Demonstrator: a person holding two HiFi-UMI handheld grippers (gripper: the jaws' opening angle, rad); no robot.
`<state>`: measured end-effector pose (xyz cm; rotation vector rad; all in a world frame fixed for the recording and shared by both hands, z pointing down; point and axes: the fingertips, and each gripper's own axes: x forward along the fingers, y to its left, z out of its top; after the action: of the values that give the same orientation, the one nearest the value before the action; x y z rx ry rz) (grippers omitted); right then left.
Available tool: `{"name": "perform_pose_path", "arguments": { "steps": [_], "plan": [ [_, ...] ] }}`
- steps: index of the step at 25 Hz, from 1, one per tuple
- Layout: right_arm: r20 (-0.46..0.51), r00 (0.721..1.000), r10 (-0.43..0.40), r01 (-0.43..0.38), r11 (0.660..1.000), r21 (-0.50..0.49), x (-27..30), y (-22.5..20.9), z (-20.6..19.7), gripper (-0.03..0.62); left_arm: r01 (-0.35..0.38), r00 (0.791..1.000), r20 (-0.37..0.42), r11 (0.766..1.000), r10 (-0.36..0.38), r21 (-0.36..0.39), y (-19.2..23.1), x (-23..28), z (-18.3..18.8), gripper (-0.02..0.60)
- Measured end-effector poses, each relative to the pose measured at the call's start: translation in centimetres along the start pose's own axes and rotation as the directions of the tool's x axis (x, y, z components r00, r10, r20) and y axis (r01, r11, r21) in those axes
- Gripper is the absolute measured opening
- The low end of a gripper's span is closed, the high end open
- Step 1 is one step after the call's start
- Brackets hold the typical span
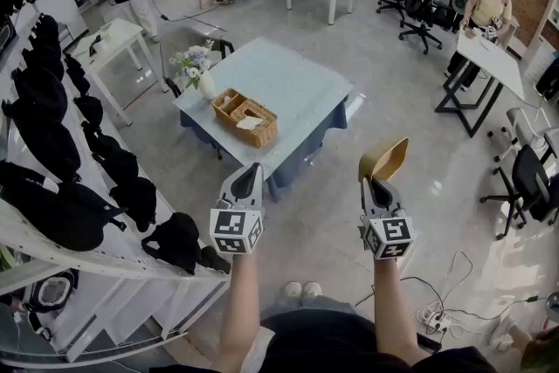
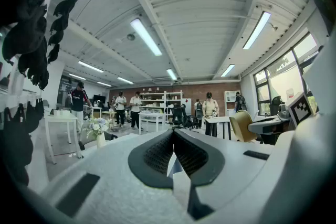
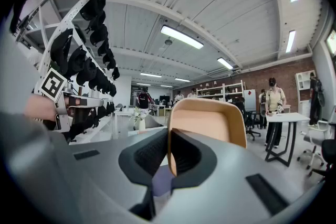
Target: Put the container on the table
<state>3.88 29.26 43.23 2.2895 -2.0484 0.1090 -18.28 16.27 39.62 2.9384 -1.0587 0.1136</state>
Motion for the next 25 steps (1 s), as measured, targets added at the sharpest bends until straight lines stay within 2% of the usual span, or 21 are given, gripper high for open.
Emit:
{"name": "perform_pose_path", "arguments": {
  "steps": [12,25],
  "plan": [
    [-0.012,1.0,-0.001,0.001,1.0,0.006,0.1,0.0,-0.5,0.015,-0.005,1.0,-0.008,1.0,0.005,-0.001,0.2,-0.1,-0.3,0.008],
    [-0.011,1.0,-0.015,0.016,1.0,0.018,0.1,0.2,-0.8,0.017,0.03,0.999,-0.021,0.999,-0.031,-0.017,0.2,0.6,-1.2,0.008]
  ]
}}
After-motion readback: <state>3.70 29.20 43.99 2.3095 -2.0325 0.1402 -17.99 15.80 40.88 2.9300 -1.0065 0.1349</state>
